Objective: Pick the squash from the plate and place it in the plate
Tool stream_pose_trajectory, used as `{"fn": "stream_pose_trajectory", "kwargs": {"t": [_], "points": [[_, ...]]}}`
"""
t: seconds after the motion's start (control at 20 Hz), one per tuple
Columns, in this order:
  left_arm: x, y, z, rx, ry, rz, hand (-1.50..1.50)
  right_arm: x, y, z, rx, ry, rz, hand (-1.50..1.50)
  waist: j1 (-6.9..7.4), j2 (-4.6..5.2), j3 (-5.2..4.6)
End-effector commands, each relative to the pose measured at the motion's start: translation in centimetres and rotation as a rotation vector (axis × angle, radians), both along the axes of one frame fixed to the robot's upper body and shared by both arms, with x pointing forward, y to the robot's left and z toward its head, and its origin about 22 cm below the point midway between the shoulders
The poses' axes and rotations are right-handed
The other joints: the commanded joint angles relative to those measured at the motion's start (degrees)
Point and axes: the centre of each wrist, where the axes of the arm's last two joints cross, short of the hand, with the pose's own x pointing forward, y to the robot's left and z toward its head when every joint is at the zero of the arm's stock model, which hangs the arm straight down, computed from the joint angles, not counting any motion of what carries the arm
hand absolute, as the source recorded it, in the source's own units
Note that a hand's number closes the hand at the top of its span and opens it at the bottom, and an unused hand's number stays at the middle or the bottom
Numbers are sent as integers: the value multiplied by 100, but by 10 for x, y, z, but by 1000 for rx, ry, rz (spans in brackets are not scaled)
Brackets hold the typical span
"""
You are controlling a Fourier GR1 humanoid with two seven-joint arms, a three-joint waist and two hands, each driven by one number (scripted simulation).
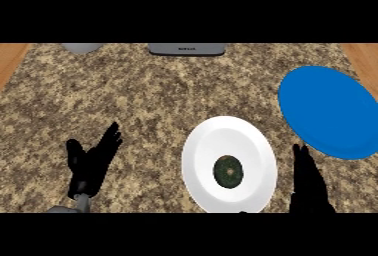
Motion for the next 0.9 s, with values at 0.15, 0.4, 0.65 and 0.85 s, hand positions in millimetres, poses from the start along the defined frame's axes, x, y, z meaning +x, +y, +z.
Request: {"fn": "stream_pose_trajectory", "kwargs": {"t": [0.15,0.4,0.65,0.85], "points": [[-7,-12,-6,-12,17,-4,0,38,37,-18,27,159,-59,-150,-4,3,14],[0,14,-2,0,-1,29,0,30,59,-25,61,172,-16,-150,-46,-10,13],[-2,3,1,-12,3,18,0,28,59,-32,38,182,-18,-150,-69,-20,14],[-5,2,-7,-15,16,13,0,52,62,-43,-20,217,-76,-150,-43,-10,13]]}}
